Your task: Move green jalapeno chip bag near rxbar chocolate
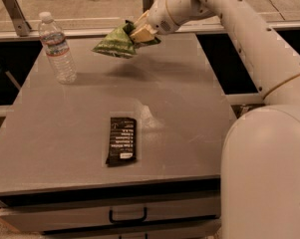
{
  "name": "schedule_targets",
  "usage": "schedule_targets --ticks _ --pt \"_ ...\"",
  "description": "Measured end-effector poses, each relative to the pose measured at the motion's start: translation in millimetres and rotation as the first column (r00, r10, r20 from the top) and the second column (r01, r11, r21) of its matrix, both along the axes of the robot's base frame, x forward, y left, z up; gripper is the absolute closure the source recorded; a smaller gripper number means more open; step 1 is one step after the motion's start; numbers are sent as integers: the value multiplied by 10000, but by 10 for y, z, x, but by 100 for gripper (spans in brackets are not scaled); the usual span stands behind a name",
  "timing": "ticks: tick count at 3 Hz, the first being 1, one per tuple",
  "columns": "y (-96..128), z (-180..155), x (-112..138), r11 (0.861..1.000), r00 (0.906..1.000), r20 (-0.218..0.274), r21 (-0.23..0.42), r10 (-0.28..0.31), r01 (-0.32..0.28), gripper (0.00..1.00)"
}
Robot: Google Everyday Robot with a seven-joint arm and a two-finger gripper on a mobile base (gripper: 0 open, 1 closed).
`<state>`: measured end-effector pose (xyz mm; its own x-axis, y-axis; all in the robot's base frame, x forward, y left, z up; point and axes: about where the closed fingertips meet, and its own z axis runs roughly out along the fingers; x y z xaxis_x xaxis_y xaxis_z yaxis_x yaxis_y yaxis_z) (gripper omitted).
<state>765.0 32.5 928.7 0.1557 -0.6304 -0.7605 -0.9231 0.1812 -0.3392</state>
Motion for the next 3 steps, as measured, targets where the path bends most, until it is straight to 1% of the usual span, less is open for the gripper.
schedule_targets --ticks 1,2,3 --pt "198 -145 -62 9988 9989 -55 -66 476 -476 100" --pt "293 -245 -131 9958 9959 -64 -168 904 -905 100" --pt "311 -297 -216 9911 9914 -69 -254 1309 -1310 100"
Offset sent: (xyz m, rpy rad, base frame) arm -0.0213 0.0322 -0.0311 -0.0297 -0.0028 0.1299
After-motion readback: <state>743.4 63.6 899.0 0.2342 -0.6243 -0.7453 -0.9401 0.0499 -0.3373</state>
